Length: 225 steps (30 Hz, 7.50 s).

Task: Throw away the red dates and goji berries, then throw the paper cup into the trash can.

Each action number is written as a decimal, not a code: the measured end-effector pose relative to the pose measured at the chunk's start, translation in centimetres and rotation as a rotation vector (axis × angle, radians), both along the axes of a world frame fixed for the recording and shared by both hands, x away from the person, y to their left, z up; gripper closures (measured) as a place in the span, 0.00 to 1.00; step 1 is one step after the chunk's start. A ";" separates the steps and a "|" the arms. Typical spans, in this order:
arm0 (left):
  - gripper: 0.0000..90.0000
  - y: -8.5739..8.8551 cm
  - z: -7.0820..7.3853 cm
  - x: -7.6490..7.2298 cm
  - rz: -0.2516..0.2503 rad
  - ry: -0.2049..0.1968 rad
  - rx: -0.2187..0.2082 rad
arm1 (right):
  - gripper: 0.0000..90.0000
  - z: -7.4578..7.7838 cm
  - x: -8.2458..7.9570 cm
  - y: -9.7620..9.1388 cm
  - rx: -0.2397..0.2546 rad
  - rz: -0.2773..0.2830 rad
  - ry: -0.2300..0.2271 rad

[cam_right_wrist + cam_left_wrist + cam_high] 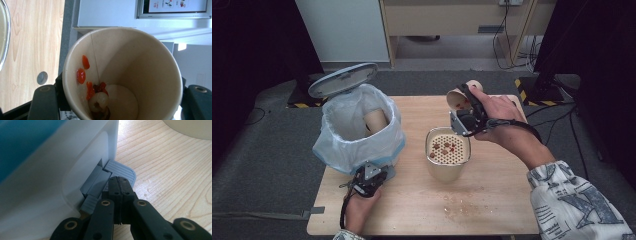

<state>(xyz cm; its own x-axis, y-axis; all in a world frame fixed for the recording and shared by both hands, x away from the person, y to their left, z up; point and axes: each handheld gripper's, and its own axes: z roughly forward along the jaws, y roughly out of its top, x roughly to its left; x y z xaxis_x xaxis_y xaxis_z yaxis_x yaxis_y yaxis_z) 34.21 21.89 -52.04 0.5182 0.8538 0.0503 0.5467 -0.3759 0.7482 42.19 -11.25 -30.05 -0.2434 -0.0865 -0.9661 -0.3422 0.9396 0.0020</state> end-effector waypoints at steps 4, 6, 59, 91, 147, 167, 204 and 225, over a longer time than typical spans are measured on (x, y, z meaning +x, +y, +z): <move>0.99 0.0 0.0 0.0 0.000 0.000 -0.001 | 0.35 0.0 0.3 -0.4 0.038 -0.010 0.023; 0.99 0.0 0.0 0.0 0.000 0.000 -0.001 | 0.35 0.0 0.4 -0.6 0.053 -0.013 0.033; 0.99 0.0 0.0 0.0 0.001 0.003 -0.004 | 0.34 1.9 3.9 -10.8 0.728 -0.131 0.418; 0.99 0.0 0.0 0.0 -0.001 0.003 0.000 | 0.34 0.9 4.4 -14.6 0.899 -0.148 0.536; 0.99 0.0 0.0 0.0 -0.001 0.002 -0.002 | 0.34 3.8 5.8 -6.0 0.992 -0.030 0.852; 0.99 0.0 0.0 0.0 -0.004 -0.003 0.005 | 0.34 4.1 6.0 -0.8 0.976 0.017 0.919; 0.99 0.0 0.0 0.0 -0.004 -0.003 0.005 | 0.34 4.9 6.1 5.2 0.980 0.056 1.030; 0.99 0.0 0.0 0.0 -0.003 -0.004 0.006 | 0.34 5.3 5.4 9.2 0.980 0.110 1.077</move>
<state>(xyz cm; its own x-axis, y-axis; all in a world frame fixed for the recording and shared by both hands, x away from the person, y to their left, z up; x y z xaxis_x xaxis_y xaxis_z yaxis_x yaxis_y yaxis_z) 34.19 21.87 -52.05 0.5209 0.8517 0.0575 0.5424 -0.3823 0.7481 47.56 -2.02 -24.70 -0.9076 0.4197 -0.0058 0.1704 0.3811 0.9087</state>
